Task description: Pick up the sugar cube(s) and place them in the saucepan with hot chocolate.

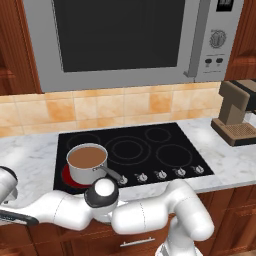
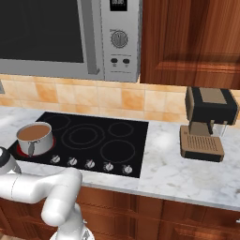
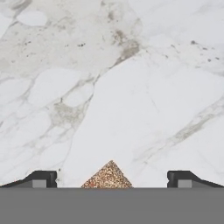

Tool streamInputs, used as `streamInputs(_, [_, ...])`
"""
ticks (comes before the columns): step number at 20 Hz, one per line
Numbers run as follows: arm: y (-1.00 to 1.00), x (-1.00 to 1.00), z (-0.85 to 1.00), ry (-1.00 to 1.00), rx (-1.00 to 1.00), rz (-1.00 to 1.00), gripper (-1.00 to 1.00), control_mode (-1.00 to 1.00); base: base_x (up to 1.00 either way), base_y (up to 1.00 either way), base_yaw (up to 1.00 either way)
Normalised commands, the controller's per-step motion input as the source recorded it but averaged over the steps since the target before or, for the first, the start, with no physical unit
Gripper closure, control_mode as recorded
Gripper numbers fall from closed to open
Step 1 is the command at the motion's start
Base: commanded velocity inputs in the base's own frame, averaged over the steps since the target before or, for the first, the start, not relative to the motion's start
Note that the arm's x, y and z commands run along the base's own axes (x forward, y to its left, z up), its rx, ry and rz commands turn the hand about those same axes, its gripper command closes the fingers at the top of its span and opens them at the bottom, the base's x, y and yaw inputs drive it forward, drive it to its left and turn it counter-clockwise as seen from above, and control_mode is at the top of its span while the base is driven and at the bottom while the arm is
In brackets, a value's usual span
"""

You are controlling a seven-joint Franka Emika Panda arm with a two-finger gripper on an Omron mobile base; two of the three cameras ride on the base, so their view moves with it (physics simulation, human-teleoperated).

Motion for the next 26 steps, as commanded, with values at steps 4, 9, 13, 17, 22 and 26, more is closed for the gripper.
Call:
streamInputs(4, [0.01,-0.19,-0.32,0.01,0.00,0.00,-1.00,-1.00,0.00,0.00,0.00])
streamInputs(9, [0.00,-0.28,-0.38,0.03,0.00,0.00,1.00,-1.00,0.00,0.00,0.00])
streamInputs(13, [-0.04,-0.01,-0.49,0.09,-0.02,0.00,1.00,-1.00,0.00,0.00,0.00])
streamInputs(17, [-0.04,0.00,-0.34,0.08,-0.02,0.00,1.00,-1.00,0.00,0.00,0.00])
streamInputs(22, [-0.11,0.00,-0.12,0.02,-0.02,0.00,1.00,-1.00,0.00,0.00,0.00])
streamInputs(26, [-0.26,-0.12,0.01,-0.02,0.00,0.00,1.00,-1.00,0.00,0.00,0.00])
